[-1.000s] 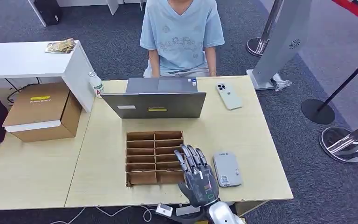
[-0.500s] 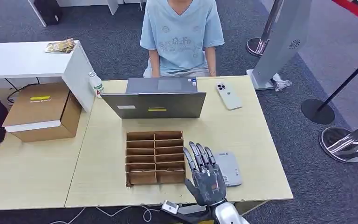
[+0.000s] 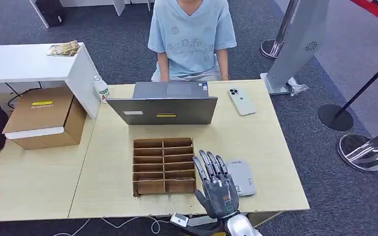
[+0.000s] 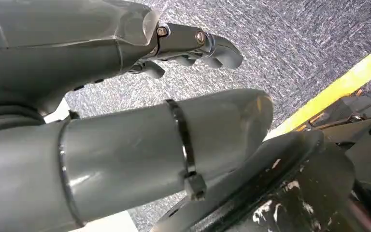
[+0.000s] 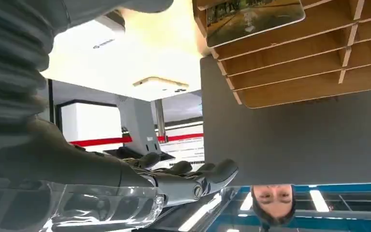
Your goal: Pass the card to the sensor for recognition and then transmit it.
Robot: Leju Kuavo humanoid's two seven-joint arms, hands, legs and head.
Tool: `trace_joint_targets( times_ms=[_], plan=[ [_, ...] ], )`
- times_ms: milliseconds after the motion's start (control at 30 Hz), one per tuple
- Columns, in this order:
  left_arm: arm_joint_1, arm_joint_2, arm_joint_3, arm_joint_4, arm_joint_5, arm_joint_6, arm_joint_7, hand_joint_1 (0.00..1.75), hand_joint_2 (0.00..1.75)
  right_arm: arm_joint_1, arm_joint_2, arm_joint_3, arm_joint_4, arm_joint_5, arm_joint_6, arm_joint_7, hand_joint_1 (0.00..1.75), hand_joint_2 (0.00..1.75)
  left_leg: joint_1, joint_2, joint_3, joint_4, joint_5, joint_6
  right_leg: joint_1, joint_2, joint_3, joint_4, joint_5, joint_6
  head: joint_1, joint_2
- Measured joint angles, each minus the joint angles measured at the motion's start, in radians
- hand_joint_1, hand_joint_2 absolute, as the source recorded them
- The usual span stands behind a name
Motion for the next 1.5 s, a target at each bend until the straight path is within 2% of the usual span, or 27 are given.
trace_joint_targets(
  times_ms=[633, 1000, 1167, 1200, 1233, 1333, 1500],
  plan=[
    [0.000, 0.000, 0.003, 0.000, -0.003, 0.000, -0.006, 0.00, 0.00, 0.010, 0.000, -0.018, -0.010, 0.002, 0.004, -0.011, 0.02, 1.75, 0.000, 0.000, 0.000, 0.000, 0.000, 0.000, 0.000, 0.000, 0.000, 0.000, 0.000, 0.000, 0.000, 0.000],
    [0.000, -0.002, 0.003, 0.000, -0.007, 0.000, -0.004, 0.00, 0.00, 0.009, 0.000, -0.018, -0.010, -0.004, 0.008, -0.029, 0.24, 1.75, 0.000, 0.000, 0.000, 0.000, 0.000, 0.000, 0.000, 0.000, 0.000, 0.000, 0.000, 0.000, 0.000, 0.000],
    [0.000, -0.003, 0.004, 0.000, -0.010, 0.002, -0.005, 0.00, 0.00, 0.007, 0.002, -0.018, -0.007, -0.008, 0.008, -0.037, 0.42, 1.75, 0.000, 0.000, 0.000, 0.000, 0.000, 0.000, 0.000, 0.000, 0.000, 0.000, 0.000, 0.000, 0.000, 0.000],
    [0.000, -0.003, 0.004, 0.000, -0.013, 0.002, -0.006, 0.00, 0.00, 0.006, 0.002, -0.018, -0.007, -0.008, 0.008, -0.038, 0.56, 1.75, 0.000, 0.000, 0.000, 0.000, 0.000, 0.000, 0.000, 0.000, 0.000, 0.000, 0.000, 0.000, 0.000, 0.000],
    [0.000, -0.003, 0.004, 0.000, -0.016, 0.002, -0.007, 0.00, 0.00, 0.003, 0.002, -0.018, -0.005, -0.009, 0.008, -0.039, 0.61, 1.75, 0.000, 0.000, 0.000, 0.000, 0.000, 0.000, 0.000, 0.000, 0.000, 0.000, 0.000, 0.000, 0.000, 0.000],
    [0.000, -0.005, 0.004, 0.000, -0.018, 0.002, -0.008, 0.00, 0.00, 0.001, 0.002, -0.018, -0.003, -0.010, 0.008, -0.040, 0.66, 1.75, 0.000, 0.000, 0.000, 0.000, 0.000, 0.000, 0.000, 0.000, 0.000, 0.000, 0.000, 0.000, 0.000, 0.000],
    [0.000, -0.005, 0.004, 0.000, -0.018, 0.001, -0.008, 0.00, 0.00, -0.002, 0.002, -0.018, 0.001, -0.010, 0.008, -0.040, 0.52, 1.75, 0.000, 0.000, 0.000, 0.000, 0.000, 0.000, 0.000, 0.000, 0.000, 0.000, 0.000, 0.000, 0.000, 0.000]
  ],
)
